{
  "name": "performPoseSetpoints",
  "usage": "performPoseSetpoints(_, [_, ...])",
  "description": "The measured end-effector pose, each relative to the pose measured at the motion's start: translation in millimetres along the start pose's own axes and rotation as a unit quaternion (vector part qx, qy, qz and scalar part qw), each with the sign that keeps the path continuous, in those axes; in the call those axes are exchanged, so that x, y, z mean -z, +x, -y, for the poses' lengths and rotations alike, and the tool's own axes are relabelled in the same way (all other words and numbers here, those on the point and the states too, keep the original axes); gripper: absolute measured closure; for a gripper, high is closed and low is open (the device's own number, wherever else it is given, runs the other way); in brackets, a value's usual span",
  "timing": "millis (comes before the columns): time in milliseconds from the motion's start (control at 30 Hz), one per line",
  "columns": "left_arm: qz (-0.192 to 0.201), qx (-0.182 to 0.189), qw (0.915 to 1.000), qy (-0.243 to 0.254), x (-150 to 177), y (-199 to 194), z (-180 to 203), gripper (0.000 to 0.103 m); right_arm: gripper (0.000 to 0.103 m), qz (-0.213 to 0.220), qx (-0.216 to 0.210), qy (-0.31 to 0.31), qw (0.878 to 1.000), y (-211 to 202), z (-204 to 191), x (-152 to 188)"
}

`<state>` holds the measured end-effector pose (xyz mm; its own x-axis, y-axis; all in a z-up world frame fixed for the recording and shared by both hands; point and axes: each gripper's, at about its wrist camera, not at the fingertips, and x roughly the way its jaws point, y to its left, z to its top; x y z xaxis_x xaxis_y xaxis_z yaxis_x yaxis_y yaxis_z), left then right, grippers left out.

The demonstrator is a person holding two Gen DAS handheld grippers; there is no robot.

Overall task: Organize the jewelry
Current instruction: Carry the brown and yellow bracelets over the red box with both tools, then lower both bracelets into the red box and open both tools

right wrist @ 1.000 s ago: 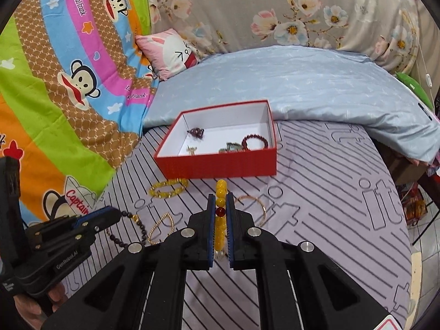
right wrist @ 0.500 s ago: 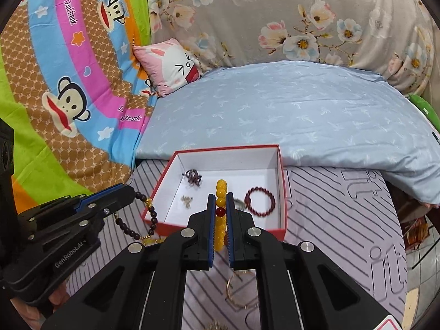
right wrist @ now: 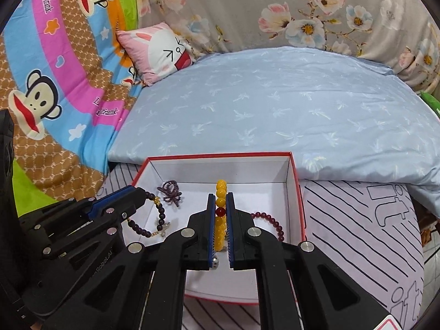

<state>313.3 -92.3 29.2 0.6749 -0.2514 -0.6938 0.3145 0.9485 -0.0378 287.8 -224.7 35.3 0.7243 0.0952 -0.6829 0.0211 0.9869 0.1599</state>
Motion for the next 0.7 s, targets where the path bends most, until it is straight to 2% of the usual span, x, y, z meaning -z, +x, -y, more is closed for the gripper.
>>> performPoseSetpoints(233, [-0.024, -0.013, 0.9995, -0.013, 3, 32, -6, 0.095, 0.096, -0.013, 0.005, 0.005, 1.000, 24, 9, 3])
performPoseSetpoints(567, [-0.037, -0.027, 0.9989, -0.015, 4, 50, -2, 0.094, 0.094, -0.025, 0.005, 0.018, 1.000, 43, 18, 9])
performPoseSetpoints(600, [-0.037, -0.031, 0.9987, -0.015, 4, 51, -2, 0.092, 0.088, -0.022, 0.008, 0.018, 1.000, 43, 18, 9])
performPoseSetpoints(633, [-0.037, -0.040, 0.9984, -0.014, 4, 51, -1, 0.079, 0.075, -0.020, 0.014, 0.017, 1.000, 41, 18, 10])
performPoseSetpoints(667, [-0.034, -0.047, 0.9982, -0.014, 4, 50, 0, 0.068, 0.067, -0.016, 0.018, 0.020, 1.000, 38, 19, 10])
performPoseSetpoints(700, [-0.031, -0.051, 0.9982, -0.013, 5, 48, 0, 0.066, 0.060, -0.013, 0.019, 0.024, 0.999, 36, 21, 10])
